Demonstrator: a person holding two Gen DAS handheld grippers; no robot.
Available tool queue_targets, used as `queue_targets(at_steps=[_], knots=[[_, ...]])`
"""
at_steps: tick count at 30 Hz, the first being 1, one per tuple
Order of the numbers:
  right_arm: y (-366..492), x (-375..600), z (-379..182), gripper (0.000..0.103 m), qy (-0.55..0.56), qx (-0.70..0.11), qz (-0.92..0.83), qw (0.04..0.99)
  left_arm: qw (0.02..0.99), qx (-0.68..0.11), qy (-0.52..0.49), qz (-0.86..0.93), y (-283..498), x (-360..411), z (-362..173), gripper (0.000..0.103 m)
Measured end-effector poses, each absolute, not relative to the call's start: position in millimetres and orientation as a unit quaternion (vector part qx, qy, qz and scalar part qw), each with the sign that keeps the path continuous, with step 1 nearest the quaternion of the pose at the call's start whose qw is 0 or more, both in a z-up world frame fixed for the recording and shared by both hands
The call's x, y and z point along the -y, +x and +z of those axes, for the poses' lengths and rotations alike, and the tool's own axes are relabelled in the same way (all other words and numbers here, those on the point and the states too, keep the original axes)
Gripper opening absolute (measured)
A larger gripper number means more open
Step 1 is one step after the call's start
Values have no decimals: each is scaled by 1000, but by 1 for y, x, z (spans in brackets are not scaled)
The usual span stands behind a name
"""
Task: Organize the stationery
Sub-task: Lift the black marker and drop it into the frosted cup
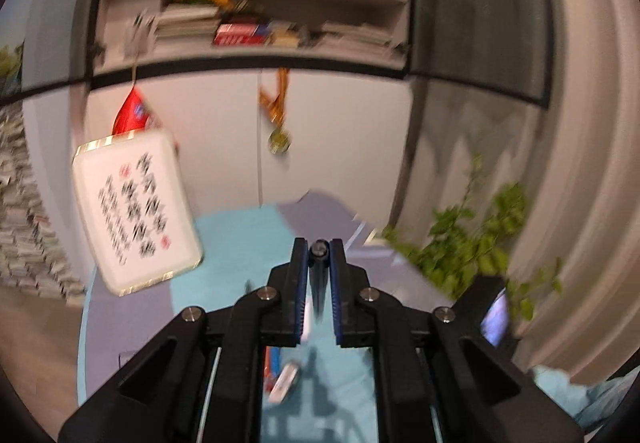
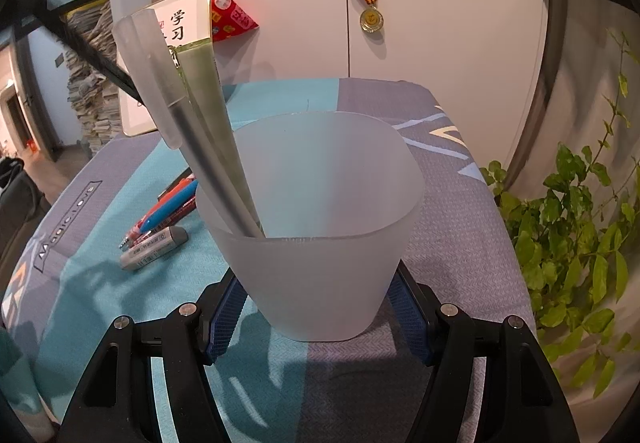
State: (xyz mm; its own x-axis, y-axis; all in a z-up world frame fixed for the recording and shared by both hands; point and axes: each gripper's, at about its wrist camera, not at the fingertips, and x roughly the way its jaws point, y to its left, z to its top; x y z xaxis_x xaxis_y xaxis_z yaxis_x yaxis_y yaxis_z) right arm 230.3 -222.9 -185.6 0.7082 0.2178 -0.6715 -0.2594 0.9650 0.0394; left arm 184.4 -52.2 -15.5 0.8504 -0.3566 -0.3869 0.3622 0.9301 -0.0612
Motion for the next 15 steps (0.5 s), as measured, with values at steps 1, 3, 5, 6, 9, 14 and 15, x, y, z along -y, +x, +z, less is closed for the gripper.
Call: queue_targets(at_steps=[1,3,5,6,9,14,15], knots=[[230,223,-186,70,-29,-359,130,924,962,-193,8,-193,183,56,-9,8],[230,223,-185,70,-29,-358,131,924,961,-183,8,-206,180,64,0,8],[229,223,-185,70,-29,-358,133,924,962,-167,14,-215,176,73,8,8],[229,222,-185,70,-29,-358,133,924,963,-161,17,-217,174,77,11,8],[229,223,-185,70,-28,-358,136,923,961,-156,17,-227,176,86,16,8],[229,223,-185,70,-28,-358,137,923,956,-165,8,-241,196,104,13,8],[229,223,-185,70,-28,-358,137,923,954,-170,1,-248,201,106,11,8]])
